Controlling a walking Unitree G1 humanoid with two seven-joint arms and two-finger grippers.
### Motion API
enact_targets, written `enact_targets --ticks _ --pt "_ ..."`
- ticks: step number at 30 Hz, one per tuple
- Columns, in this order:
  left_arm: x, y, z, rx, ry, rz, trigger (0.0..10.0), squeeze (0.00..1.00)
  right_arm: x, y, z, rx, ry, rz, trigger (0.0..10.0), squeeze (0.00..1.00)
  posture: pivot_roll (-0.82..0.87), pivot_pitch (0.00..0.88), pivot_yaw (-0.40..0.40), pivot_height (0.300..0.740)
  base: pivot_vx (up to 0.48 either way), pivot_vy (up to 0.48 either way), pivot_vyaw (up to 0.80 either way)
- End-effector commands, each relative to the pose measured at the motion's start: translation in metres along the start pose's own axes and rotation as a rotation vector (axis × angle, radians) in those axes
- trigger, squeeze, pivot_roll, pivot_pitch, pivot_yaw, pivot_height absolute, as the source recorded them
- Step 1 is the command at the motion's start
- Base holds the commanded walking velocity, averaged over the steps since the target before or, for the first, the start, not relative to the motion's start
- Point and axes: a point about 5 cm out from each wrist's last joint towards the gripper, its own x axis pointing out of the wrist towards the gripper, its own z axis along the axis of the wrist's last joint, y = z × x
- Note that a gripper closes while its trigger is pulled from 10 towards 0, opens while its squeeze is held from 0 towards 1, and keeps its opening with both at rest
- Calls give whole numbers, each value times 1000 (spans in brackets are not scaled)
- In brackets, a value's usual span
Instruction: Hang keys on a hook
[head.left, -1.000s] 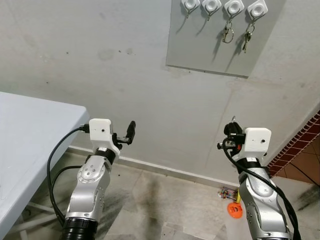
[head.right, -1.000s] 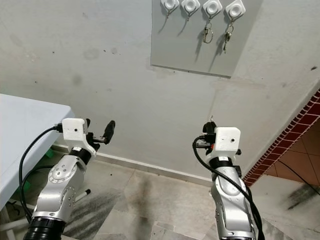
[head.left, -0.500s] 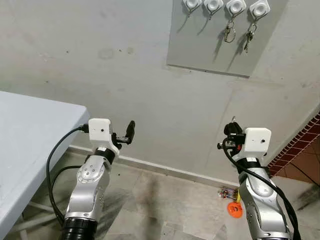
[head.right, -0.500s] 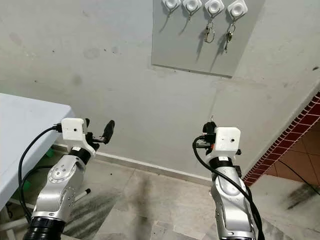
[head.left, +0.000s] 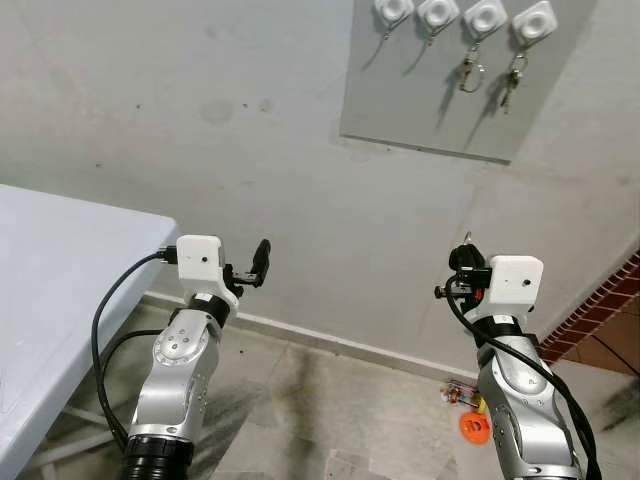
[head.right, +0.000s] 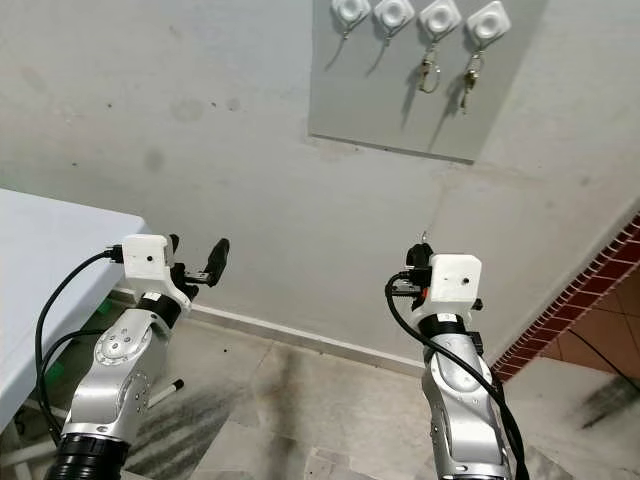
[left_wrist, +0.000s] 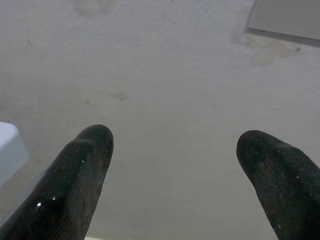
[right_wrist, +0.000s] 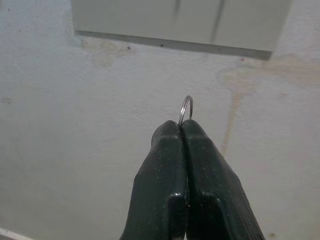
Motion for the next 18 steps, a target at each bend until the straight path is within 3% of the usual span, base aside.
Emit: enact_targets --ticks 1,18 --pt "-1 0 2 16 -8 -4 10000 0 -1 0 4 3 -12 2 10000 0 6 101 -15 740 289 0 0" --pt "-2 -1 1 23 -3 -11 10000 0 -2 2 2 1 -5 11 10000 0 6 95 -17 740 289 0 0"
